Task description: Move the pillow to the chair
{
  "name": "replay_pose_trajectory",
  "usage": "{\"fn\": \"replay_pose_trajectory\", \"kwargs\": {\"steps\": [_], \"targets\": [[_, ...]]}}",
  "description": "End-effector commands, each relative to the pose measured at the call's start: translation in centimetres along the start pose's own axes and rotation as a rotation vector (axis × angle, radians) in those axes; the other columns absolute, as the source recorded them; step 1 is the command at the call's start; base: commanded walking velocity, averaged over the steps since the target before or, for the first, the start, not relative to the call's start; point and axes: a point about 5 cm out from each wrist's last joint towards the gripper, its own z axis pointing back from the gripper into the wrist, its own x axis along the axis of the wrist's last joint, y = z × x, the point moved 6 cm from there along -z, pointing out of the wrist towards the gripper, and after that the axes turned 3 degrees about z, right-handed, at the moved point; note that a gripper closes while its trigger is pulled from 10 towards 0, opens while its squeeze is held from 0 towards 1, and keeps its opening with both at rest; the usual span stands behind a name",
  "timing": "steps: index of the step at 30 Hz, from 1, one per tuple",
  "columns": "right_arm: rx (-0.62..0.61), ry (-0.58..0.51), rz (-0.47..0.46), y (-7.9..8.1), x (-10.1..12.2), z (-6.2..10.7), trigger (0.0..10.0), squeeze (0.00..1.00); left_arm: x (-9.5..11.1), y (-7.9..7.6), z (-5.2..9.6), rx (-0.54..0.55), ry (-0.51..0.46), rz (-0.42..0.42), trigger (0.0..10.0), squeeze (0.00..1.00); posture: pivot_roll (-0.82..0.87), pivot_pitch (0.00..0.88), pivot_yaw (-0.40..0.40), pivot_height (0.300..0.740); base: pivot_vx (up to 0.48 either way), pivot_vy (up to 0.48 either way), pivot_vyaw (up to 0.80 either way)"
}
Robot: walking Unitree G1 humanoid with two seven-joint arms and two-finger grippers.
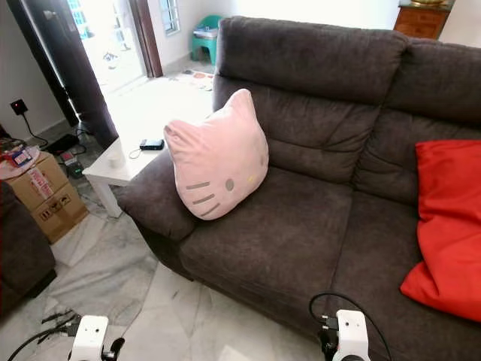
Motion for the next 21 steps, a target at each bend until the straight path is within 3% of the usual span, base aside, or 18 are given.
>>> {"fn": "replay_pose_trajectory", "kwargs": {"steps": [1,21], "targets": [[0.004,0.012,-0.007,0.2,-0.3,0.0,10.0,0.00,-0.1,0.4,0.0,0.002,0.003,-0.015,10.0,0.00,0.05,0.000,0.002,0.740,0.000,0.000,0.00],[0.054,0.032,0.025,1.4,-0.7,0.0,10.0,0.00,-0.2,0.2,-0.1,-0.010,0.014,-0.016,10.0,0.00,0.03,0.006,0.017,0.740,0.000,0.000,-0.74]]}}
